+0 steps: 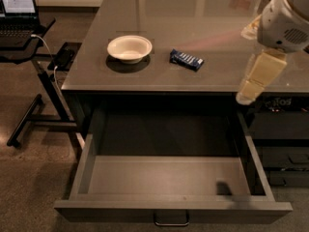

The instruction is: Place rxbar blueberry into top drawer

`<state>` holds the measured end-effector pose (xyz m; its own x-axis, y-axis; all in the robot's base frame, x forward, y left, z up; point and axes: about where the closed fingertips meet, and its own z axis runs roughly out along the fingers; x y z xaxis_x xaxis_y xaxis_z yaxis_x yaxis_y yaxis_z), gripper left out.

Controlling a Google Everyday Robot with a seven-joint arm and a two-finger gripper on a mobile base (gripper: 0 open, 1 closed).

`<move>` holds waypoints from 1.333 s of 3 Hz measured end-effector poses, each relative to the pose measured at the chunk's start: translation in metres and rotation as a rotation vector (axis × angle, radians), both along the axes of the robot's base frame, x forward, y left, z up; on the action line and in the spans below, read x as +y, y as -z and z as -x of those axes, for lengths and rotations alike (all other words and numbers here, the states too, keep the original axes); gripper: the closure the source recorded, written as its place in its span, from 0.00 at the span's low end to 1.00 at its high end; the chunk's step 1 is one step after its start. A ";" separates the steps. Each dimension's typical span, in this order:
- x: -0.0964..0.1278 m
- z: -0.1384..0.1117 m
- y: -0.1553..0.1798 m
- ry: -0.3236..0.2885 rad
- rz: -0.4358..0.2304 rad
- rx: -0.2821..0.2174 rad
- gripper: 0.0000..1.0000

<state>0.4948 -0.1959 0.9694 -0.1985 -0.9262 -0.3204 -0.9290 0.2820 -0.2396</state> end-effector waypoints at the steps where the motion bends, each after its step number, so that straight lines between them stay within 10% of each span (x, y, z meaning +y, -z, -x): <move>1: 0.011 -0.044 -0.002 0.013 -0.073 -0.072 0.00; 4: 0.015 -0.094 0.008 0.085 -0.165 -0.140 0.00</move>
Offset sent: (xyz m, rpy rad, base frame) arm 0.1092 0.0087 0.0007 0.2484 -0.1461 -0.1423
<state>0.5886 -0.1805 0.9615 -0.2167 -0.8406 -0.4964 -0.8611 0.4041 -0.3085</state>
